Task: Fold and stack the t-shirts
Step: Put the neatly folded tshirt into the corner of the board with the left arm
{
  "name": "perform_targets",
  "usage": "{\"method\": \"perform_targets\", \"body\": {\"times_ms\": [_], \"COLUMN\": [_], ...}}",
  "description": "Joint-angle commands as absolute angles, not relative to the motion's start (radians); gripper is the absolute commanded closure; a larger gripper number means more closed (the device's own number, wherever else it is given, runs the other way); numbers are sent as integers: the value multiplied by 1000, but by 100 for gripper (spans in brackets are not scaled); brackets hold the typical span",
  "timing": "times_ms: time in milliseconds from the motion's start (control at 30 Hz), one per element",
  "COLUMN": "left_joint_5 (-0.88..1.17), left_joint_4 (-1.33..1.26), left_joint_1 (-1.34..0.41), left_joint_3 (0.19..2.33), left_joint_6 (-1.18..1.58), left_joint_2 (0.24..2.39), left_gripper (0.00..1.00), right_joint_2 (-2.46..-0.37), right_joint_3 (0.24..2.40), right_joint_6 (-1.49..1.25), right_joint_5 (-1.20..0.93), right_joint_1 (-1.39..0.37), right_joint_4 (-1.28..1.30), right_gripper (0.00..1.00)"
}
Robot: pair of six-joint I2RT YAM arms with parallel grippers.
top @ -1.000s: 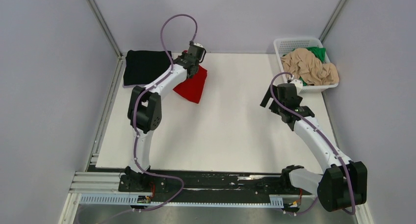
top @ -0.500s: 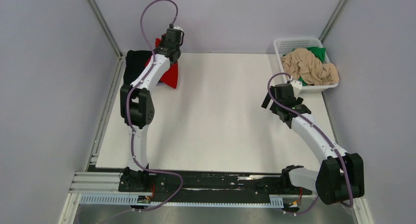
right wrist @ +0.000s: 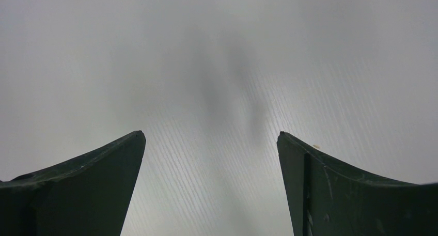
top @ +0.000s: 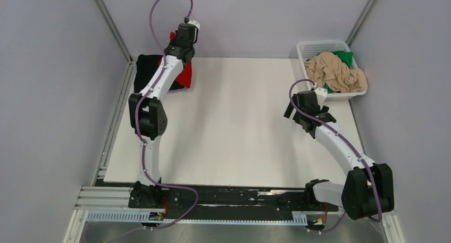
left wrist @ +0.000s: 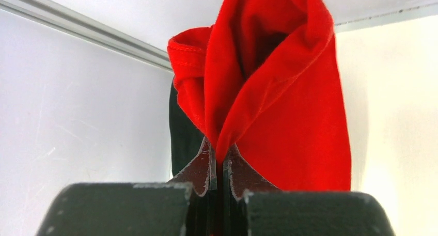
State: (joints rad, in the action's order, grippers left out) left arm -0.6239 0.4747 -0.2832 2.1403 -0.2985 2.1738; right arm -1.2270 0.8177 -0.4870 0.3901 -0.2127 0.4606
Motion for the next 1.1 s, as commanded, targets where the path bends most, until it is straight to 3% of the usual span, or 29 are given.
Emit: {"method": "perform_targets", "body": {"times_ms": [0,467,900,933,1000,1033,1067], "left_joint_5": [-590,-446,-138,-120,-123,-143,-165], "left_joint_4": [439,440,470,462,442,441,441], "left_joint_1": [-269,-128,100,111,124,130,132], "left_joint_3": [2224,2161,2285,2299,2320,2331,2360], "left_joint_6": [-304,-234,-205,-201,-197,-194,-183], "left_joint_2": [2091,2114,2358,2377,2406,2419,2443], "left_gripper": [100,100,100,98,81,56,40], "right_joint_2": [-1229,-1271,-1275,-1275,-1273,-1273,-1273], "right_joint_3": [828,840,863,864,868,867,869], "right_joint_6": [-473,-466,-469,-469,-472,-474,-476], "right_joint_5": [423,442,466,466,464,465,463], "right_joint_1": [-208,-208,-206,-206,-207,-207,-207], "right_joint_4": [445,454,496,498,502,504,507], "right_gripper": [0,0,0,0,0,0,0]}}
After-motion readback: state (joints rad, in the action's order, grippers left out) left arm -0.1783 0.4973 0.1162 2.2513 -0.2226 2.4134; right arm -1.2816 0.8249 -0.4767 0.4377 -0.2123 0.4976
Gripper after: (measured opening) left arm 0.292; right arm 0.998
